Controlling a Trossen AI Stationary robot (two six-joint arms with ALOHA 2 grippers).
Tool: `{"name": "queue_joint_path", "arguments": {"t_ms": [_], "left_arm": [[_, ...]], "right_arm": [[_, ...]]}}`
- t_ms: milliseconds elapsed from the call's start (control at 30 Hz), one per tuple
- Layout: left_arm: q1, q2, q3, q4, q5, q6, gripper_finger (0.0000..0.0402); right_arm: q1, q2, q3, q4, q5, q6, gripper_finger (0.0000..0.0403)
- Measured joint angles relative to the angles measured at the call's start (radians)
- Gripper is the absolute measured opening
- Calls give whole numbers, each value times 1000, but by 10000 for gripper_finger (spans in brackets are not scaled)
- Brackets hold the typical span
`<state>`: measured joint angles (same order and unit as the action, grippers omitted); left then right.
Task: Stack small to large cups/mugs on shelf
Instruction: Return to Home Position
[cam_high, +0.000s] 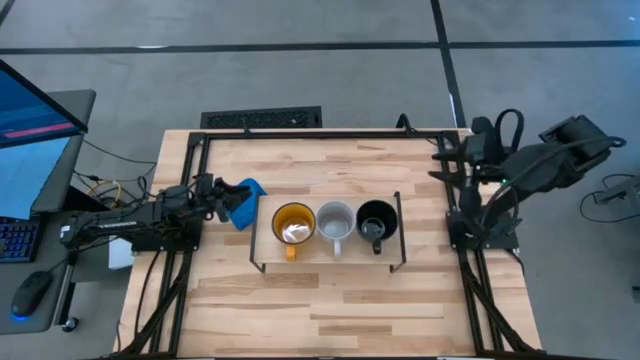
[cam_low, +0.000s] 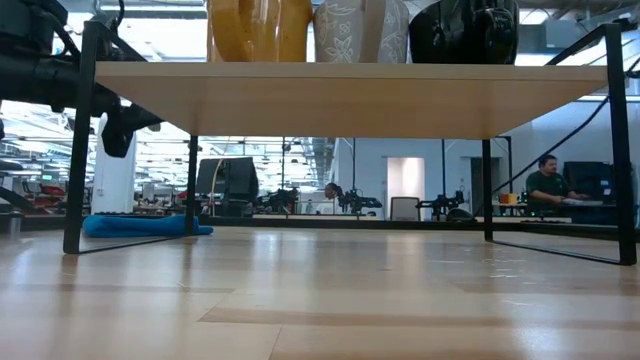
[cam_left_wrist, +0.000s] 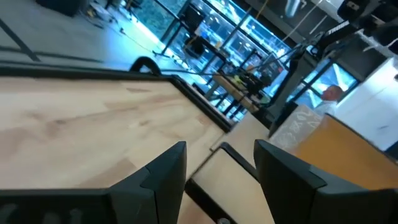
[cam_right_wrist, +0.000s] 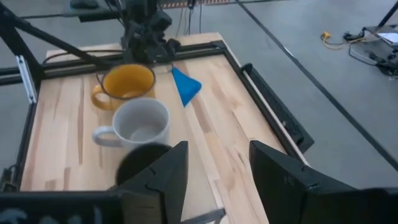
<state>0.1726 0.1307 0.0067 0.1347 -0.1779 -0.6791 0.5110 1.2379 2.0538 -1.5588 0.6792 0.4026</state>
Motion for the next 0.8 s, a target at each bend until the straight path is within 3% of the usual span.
{"name": "queue_joint_path", "arguments": {"t_ms": [167,300,533,667,800], "left_arm": [[0,0,0,-1,-39,59,179],[0,0,3,-2,-53,129,179],[0,-1,33,14,-177,315,179],[14,0,38,5,-231,387,179],[55,0,40,6,-238,427,179]], "right_arm": [[-13,-182,-293,160,3,-13,194],[-36,-361,-583,413,-5,-92,192],[-105,-700,-1023,870,-100,-265,194],[-160,-825,-1196,1037,-141,-302,192],[-221,-908,-1320,1069,-159,-243,192]]}}
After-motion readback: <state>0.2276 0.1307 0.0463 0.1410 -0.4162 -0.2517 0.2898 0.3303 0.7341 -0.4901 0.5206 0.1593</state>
